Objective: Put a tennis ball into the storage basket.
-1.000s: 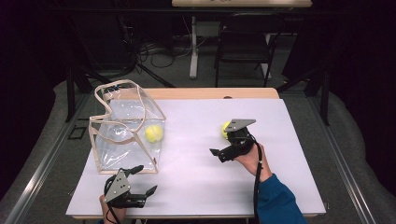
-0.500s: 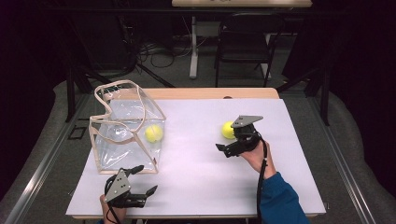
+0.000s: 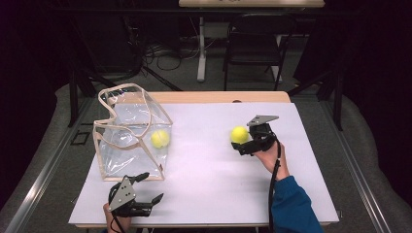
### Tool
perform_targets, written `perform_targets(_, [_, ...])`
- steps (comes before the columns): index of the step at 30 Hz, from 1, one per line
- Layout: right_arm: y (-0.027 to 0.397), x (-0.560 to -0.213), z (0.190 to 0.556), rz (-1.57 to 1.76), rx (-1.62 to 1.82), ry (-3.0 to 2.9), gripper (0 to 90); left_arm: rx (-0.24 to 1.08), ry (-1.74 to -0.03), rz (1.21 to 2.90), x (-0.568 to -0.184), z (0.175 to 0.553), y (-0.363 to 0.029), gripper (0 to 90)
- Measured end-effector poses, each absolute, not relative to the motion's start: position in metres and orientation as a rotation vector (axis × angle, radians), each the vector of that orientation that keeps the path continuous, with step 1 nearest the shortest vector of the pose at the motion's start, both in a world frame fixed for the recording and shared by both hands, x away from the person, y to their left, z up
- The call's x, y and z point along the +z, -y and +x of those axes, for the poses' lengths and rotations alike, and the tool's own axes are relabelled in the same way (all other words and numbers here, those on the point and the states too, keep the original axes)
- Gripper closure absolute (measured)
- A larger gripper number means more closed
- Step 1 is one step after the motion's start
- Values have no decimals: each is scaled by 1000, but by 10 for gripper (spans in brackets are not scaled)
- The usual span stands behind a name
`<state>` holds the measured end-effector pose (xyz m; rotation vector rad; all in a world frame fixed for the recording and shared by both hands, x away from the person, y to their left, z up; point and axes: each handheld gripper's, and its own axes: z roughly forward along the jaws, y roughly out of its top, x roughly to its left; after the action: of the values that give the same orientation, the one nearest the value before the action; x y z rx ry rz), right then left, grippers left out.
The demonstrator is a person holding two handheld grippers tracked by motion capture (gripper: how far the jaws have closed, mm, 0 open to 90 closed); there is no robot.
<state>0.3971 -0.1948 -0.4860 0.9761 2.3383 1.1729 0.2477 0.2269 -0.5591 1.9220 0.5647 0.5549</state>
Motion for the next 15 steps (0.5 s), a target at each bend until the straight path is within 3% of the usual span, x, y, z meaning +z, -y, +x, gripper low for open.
perform_targets(1, [204, -496, 412, 1045, 1138, -2323, 0, 554, -564, 1922, -559, 248, -227, 159])
perform_targets(15, [207, -505, 431, 1108, 1069, -2355, 0, 554, -564, 1918, -559, 248, -226, 159])
